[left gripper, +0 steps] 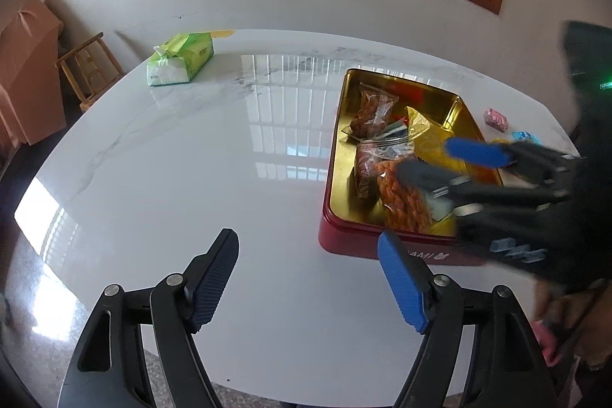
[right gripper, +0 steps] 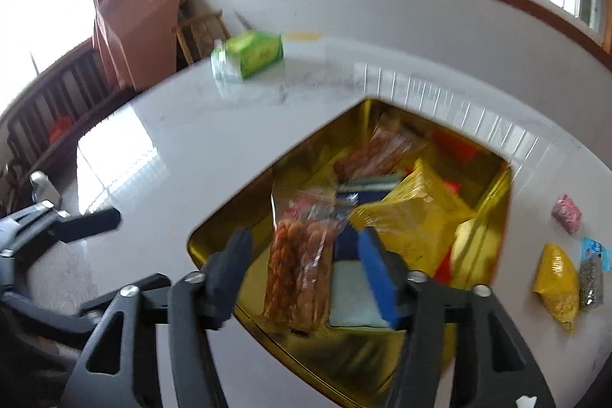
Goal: Organize snacks
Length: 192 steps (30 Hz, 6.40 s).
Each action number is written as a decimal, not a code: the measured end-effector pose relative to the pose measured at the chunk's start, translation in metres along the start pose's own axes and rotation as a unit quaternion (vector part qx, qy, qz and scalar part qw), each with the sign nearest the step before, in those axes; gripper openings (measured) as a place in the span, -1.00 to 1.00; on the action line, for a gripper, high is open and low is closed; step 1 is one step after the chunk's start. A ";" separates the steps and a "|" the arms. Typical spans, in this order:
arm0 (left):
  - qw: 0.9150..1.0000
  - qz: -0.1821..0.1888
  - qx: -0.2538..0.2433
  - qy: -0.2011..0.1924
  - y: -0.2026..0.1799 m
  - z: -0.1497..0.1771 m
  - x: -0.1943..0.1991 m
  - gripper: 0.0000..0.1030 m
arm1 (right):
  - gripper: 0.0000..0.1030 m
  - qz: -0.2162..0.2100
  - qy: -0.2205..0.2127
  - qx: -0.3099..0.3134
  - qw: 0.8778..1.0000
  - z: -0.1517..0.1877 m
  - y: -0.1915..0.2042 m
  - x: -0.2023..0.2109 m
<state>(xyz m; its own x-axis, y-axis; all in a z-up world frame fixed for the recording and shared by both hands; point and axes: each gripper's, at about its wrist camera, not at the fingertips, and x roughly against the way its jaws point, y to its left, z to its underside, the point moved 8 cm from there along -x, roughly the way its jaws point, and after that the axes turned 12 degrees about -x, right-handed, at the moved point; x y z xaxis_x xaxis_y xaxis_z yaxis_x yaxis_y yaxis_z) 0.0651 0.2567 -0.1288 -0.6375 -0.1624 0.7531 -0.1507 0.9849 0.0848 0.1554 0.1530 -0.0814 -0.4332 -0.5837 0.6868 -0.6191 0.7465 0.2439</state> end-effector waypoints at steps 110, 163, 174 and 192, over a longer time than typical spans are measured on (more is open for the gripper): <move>0.945 0.281 -0.118 0.117 -0.282 -0.057 -0.011 -0.16 | -0.33 0.193 -0.004 -0.212 0.958 0.086 -0.373 0.111; 0.984 0.154 -0.079 0.049 -0.197 -0.073 0.027 0.08 | -0.34 0.324 -0.086 -0.411 0.848 0.156 -0.501 0.230; 0.992 0.094 -0.065 0.058 -0.125 -0.070 -0.008 0.08 | -0.33 0.331 -0.079 -0.404 0.849 0.159 -0.500 0.229; 0.991 0.073 -0.103 0.041 -0.138 -0.075 -0.040 0.09 | -0.32 0.335 -0.075 -0.400 0.850 0.156 -0.498 0.227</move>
<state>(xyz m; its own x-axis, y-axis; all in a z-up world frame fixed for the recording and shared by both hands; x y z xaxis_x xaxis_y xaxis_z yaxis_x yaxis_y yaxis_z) 0.1677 0.1319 -0.1219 -0.5762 -0.0205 0.8170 0.1010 0.9902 0.0961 0.2632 -0.4009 -0.1535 -0.6288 0.0692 0.7744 0.4175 0.8703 0.2612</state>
